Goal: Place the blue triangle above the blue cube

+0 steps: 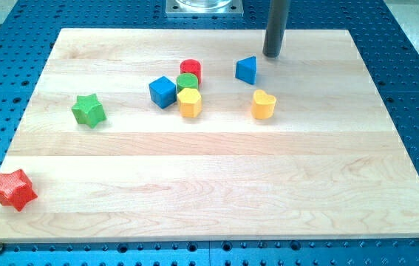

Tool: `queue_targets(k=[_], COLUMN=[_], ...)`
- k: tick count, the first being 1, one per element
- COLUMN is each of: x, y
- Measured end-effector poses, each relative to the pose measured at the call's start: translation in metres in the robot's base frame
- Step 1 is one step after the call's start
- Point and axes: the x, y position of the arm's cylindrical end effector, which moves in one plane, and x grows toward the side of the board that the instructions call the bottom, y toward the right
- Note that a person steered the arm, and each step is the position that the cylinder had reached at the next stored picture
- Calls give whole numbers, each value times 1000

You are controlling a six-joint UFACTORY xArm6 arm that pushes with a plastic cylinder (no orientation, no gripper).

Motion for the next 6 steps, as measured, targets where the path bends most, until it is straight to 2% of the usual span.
queue_targets(k=[1, 3, 6], x=[12, 21, 50], y=[-64, -9, 17])
